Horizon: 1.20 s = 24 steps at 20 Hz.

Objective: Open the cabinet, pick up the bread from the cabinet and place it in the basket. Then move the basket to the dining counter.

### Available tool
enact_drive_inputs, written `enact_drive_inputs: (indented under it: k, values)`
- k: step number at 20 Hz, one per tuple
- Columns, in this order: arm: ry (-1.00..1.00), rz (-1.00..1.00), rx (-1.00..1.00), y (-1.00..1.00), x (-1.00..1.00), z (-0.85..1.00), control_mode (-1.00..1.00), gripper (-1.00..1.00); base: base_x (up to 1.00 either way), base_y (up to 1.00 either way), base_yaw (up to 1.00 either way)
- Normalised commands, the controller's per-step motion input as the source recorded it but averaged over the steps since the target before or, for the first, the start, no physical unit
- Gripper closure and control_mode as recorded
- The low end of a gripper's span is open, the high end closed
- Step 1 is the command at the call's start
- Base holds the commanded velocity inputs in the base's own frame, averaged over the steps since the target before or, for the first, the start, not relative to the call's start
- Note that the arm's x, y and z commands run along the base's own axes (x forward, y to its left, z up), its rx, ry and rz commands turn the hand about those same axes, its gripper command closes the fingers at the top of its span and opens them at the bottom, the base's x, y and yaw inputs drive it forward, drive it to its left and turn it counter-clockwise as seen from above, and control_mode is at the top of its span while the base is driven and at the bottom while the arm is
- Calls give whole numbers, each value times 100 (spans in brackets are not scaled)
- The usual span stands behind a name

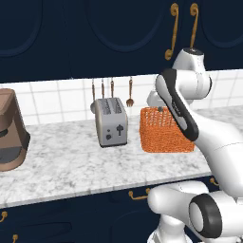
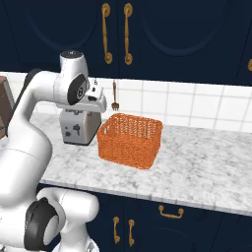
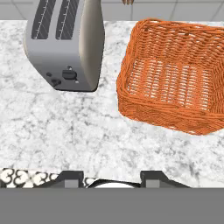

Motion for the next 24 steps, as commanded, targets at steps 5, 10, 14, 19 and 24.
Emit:
enact_drive_inputs:
  k: [5,10,14,19,24]
  values:
    - [-10,0,0,-25,-1,6,-100,-100,0,0,0]
    - [-41,-14,-22,-1,1,82,-100,-100,0,0,0]
    - [-49,-21,-24,0,0,100,-100,-100,0,0,0]
    - [-32,-7,-4,-10,0,100,-100,-100,0,0,0]
    - [-2,0,25,-41,13,35,-100,-100,0,0,0]
